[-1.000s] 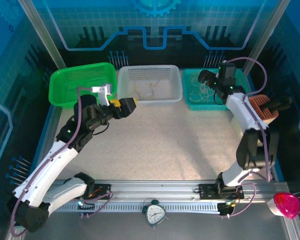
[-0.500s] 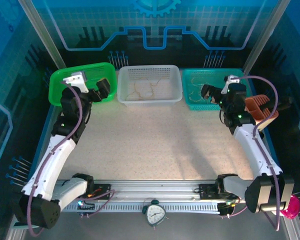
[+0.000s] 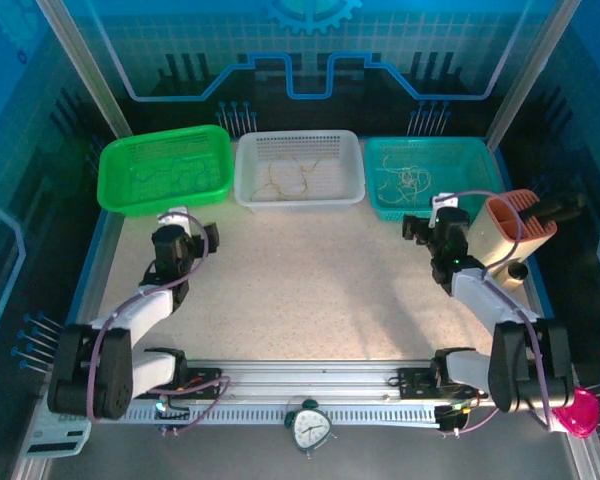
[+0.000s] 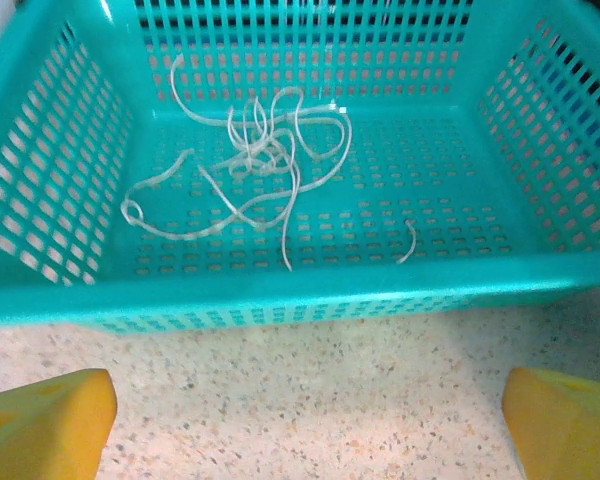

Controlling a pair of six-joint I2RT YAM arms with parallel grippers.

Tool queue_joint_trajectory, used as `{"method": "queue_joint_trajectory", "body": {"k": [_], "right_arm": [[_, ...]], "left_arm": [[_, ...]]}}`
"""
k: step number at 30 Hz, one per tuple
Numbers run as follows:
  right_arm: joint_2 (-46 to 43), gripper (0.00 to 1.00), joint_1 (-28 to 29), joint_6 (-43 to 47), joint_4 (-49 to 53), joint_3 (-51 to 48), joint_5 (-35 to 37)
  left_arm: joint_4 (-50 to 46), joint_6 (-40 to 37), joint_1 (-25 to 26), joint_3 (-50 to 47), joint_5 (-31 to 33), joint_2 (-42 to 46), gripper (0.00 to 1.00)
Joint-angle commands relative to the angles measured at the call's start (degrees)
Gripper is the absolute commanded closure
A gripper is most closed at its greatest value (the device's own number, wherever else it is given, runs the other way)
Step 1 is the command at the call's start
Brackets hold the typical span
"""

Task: Untangle the cables

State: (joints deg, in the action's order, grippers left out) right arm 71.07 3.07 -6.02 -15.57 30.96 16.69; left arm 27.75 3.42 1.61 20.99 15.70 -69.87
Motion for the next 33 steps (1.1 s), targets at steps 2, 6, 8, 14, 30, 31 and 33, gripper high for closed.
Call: {"method": "queue_joint_trajectory", "body": {"k": [2,6,8,14,30,31,33], "right_arm": [[5.8,0.00,0.5,2.7,-13.0,0.8,-4.3],[10.2,0.00,1.5,6.0,-24.2,-6.0,-9.1],[17.2,0.00,2.8,6.8,-49.5,-15.9,-5.4],[17.2,0.00,2.8,7.1,-37.3,-8.6,-7.1],[16.9,0.00,1.8,6.5,-34.6,-7.9,-8.8],[16.9,0.00,1.6,6.4,-34.2,-7.8,-9.3],[16.9,0.00,0.5,5.9,-33.2,-7.3,-11.6]], "left_arm": [[22.6,-1.3,-0.4,-2.2,-1.1,-9.7,0.01],[33.2,-2.7,-0.2,-2.3,-4.0,-19.8,0.01],[26.4,-2.2,-0.3,-0.5,-5.3,-18.4,0.01],[24.5,-3.4,-0.7,1.3,-9.3,-19.1,0.01],[25.1,-3.8,-0.7,1.1,-10.2,-19.1,0.01],[25.1,-3.7,-0.7,1.1,-10.2,-19.1,0.01],[25.1,-3.8,-0.7,1.1,-10.2,-19.2,0.01]]}}
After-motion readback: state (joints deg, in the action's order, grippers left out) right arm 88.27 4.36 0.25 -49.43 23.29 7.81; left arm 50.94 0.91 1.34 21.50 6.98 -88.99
